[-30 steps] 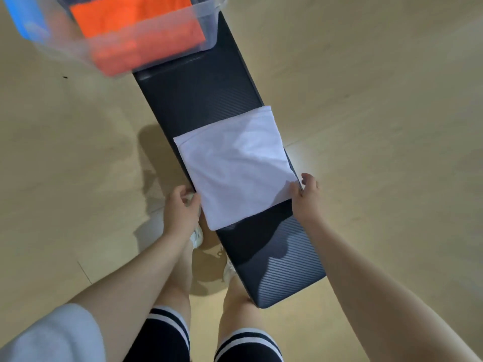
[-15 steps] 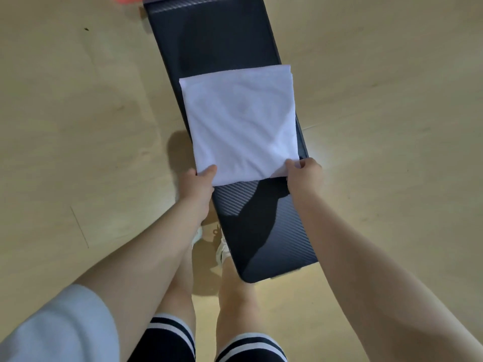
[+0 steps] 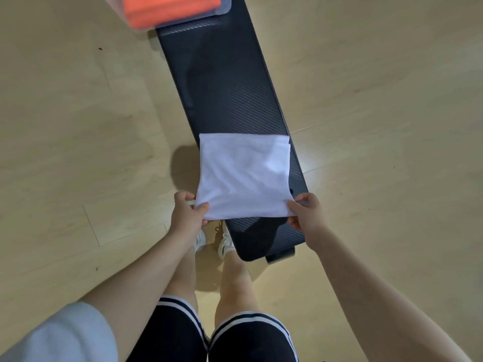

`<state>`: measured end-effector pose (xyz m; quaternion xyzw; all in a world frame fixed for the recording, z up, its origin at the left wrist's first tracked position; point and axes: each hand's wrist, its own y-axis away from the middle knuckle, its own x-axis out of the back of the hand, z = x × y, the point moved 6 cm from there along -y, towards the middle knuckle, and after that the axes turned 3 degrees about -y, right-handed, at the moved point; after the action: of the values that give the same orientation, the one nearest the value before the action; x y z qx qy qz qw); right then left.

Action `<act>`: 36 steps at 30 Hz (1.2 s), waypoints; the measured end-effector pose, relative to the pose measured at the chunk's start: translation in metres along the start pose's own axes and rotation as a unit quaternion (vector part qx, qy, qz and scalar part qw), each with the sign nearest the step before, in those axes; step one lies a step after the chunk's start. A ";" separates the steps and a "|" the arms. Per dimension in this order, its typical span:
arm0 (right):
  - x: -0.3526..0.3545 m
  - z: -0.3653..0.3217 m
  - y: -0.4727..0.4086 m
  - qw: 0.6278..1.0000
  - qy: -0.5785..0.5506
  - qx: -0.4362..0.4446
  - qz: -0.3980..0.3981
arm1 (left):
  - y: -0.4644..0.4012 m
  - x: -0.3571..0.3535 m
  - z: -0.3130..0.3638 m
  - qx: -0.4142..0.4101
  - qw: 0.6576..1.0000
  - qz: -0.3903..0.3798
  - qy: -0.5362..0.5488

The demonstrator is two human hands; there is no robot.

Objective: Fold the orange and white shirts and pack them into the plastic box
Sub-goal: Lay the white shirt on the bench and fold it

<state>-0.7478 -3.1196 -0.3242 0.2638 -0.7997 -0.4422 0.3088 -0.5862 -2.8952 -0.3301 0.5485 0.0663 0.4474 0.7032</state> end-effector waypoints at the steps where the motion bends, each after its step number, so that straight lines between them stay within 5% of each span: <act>1: 0.000 -0.005 0.006 1.000 -0.004 0.017 -0.013 | 0.005 0.004 0.005 -0.029 0.999 0.004 -0.020; 6: -0.009 -0.041 0.003 0.996 -0.059 0.051 -0.034 | 0.003 0.023 0.054 -0.140 0.988 0.063 -0.031; 14: -0.026 -0.068 -0.053 0.984 -0.167 -0.024 0.055 | -0.047 0.008 0.098 -0.088 0.990 0.005 0.114; 17: -0.032 -0.068 -0.065 0.991 -0.054 0.016 0.120 | -0.061 0.004 0.107 -0.175 0.982 0.075 0.010; 19: -0.038 -0.078 -0.053 0.959 0.107 0.177 0.193 | -0.058 -0.004 0.113 -0.298 0.929 0.132 -0.175; 22: -0.087 -0.081 -0.015 0.791 0.342 0.483 0.154 | -0.041 -0.043 0.108 -0.511 0.753 0.095 -0.405; 23: -0.106 -0.069 -0.014 0.741 0.414 0.518 0.112 | -0.039 -0.056 0.100 -0.544 0.704 0.070 -0.451; 25: -0.128 -0.048 -0.026 0.710 0.496 0.499 0.038 | -0.045 -0.068 0.087 -0.537 0.666 0.034 -0.517; 29: -0.119 -0.040 -0.057 0.682 0.573 0.453 0.035 | -0.076 -0.060 0.076 -0.473 0.670 0.027 -0.571; 32: -0.094 -0.040 -0.073 0.740 0.556 0.375 0.051 | -0.080 -0.059 0.081 -0.446 0.683 0.017 -0.578; 36: -0.068 -0.043 -0.074 0.820 0.493 0.284 0.066 | -0.082 -0.047 0.084 -0.346 0.783 0.053 -0.515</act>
<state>-0.6600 -3.1306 -0.3886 0.4693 -0.6462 0.0154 0.6016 -0.5197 -2.9879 -0.3842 0.4201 -0.4940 0.1278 0.7504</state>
